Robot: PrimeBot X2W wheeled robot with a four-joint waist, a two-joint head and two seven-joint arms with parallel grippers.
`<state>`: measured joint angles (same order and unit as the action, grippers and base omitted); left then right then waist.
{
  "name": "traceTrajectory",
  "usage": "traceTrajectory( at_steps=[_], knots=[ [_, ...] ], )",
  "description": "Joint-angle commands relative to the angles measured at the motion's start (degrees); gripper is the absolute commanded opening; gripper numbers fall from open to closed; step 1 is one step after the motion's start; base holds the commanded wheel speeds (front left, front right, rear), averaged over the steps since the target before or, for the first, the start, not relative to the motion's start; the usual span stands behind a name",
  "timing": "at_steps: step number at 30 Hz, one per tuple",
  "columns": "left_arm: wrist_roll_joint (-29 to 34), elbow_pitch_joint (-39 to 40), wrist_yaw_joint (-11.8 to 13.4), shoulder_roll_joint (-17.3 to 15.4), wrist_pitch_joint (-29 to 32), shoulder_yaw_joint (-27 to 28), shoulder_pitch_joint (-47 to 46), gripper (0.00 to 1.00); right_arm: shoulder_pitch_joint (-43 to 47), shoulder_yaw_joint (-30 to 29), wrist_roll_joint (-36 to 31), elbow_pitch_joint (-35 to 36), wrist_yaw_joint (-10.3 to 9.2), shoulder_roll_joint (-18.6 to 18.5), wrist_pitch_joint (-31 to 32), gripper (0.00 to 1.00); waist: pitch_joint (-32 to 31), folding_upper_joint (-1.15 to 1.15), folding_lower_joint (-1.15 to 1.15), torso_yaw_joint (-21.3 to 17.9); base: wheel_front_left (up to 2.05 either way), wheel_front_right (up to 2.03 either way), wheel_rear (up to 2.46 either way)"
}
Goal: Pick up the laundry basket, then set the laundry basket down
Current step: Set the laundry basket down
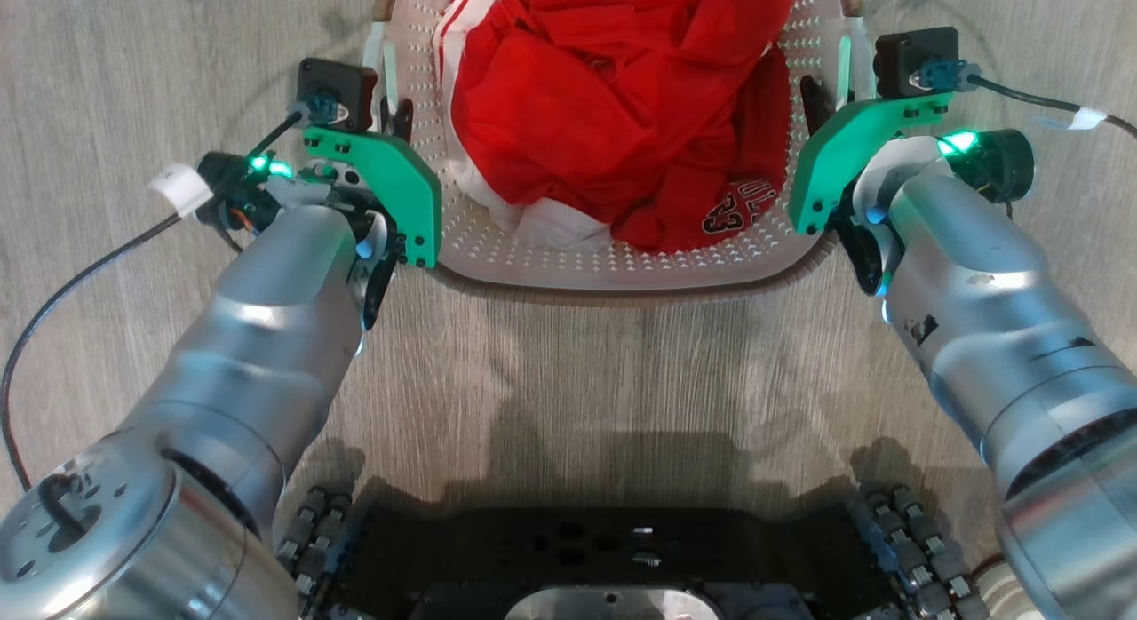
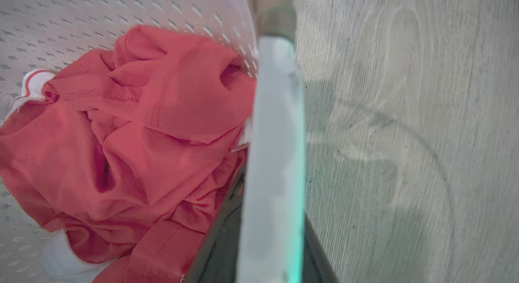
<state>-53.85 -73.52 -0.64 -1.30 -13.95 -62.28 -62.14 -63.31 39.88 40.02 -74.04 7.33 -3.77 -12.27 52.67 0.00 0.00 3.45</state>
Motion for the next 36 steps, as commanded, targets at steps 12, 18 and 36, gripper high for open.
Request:
traceTrajectory(
  at_steps=[12,18,36],
  knots=[
    [1.3,-0.4,-0.1,-1.6,-1.0,-0.4,-1.6,0.00,2.4,-5.9,-8.9,0.1,0.16,0.8,0.4,0.02,0.9,0.00,0.00,0.3,0.00,0.00,0.00],
    [0.4,-0.4,0.5,-1.6,-0.6,-0.2,-1.0,0.19,3.0,-7.9,-11.0,0.1,0.16,0.9,0.7,0.77,0.3,0.00,0.00,0.7,0.00,0.00,0.00],
    [-1.7,-0.1,2.0,-1.6,-0.6,-0.1,0.9,1.00,2.5,-7.5,-11.1,0.4,0.16,0.9,-1.8,1.00,-4.4,0.00,0.00,0.0,0.00,0.00,0.00]
  ],
)
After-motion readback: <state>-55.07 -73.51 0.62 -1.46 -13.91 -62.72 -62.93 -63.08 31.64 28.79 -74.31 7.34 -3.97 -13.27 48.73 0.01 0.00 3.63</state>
